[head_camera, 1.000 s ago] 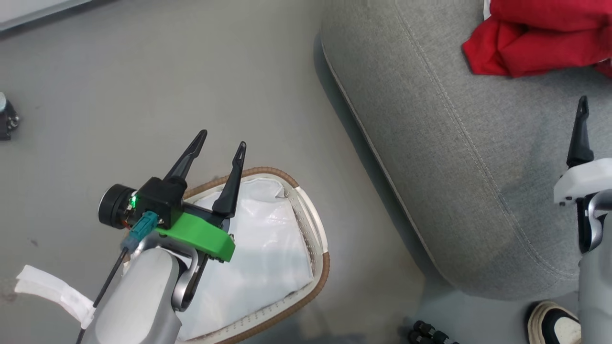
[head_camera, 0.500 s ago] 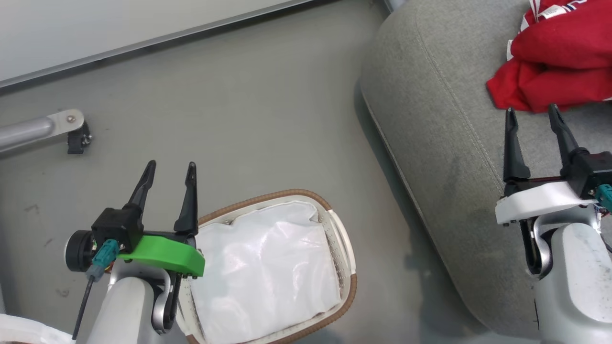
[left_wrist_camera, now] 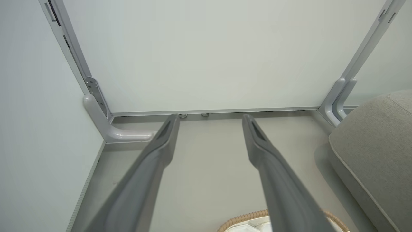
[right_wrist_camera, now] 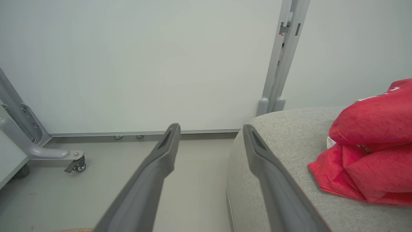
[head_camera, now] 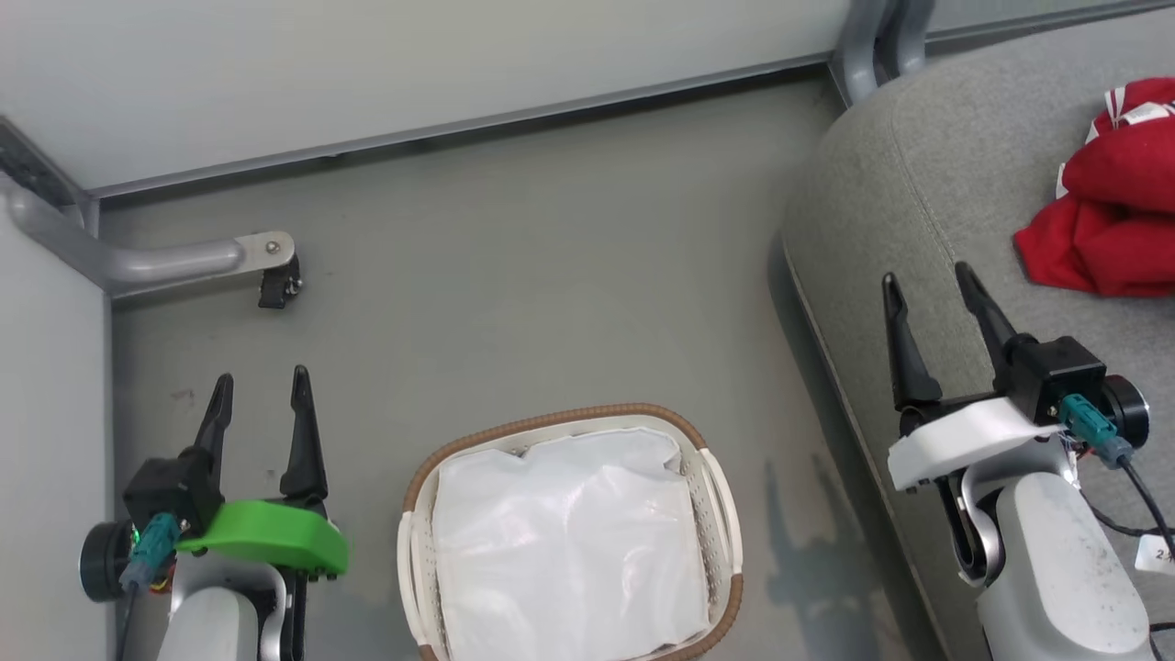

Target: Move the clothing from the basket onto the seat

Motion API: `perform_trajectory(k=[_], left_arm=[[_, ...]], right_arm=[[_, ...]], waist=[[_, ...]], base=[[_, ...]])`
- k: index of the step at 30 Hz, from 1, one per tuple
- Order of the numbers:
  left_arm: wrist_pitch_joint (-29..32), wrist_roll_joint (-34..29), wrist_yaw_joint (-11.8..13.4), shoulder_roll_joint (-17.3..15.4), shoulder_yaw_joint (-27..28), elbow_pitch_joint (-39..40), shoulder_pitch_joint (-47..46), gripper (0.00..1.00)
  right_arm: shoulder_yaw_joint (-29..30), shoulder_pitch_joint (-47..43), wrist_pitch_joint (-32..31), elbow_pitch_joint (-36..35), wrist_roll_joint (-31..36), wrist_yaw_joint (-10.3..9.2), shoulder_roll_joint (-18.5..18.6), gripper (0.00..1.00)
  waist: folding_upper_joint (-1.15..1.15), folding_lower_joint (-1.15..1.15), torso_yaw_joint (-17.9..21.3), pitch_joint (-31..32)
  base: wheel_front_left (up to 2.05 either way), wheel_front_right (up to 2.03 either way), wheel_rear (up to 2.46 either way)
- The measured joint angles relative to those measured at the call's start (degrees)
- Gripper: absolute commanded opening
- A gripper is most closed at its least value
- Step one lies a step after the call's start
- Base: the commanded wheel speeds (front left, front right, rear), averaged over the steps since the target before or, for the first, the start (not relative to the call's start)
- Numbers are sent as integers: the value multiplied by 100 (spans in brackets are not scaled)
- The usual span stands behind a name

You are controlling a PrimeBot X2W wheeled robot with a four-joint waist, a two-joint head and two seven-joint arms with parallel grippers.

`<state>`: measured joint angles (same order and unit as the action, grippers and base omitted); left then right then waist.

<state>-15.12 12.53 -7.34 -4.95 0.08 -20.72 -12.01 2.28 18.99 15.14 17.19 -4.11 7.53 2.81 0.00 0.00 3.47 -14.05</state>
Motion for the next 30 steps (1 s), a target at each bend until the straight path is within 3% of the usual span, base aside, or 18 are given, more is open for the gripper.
perform_trajectory(k=[23,24,30], left_arm=[[0,178,-1,111,-25,40,1298,100],[-1,203,0,113,-46,29,1300,0],[30,237,1,188,-44,-231,1314,0]], right_arm=[[-75,-1259,-1,204,-66,-1,-2,100],[-76,-1260,0,212,-74,0,-5,0],[-79,-1363,-55,494,-120,0,-70,0]], waist=[[0,0,-279,1167],[0,0,-286,1183],[0,0,-288,1189]], base=[[0,0,0],[0,0,0],[0,0,0]])
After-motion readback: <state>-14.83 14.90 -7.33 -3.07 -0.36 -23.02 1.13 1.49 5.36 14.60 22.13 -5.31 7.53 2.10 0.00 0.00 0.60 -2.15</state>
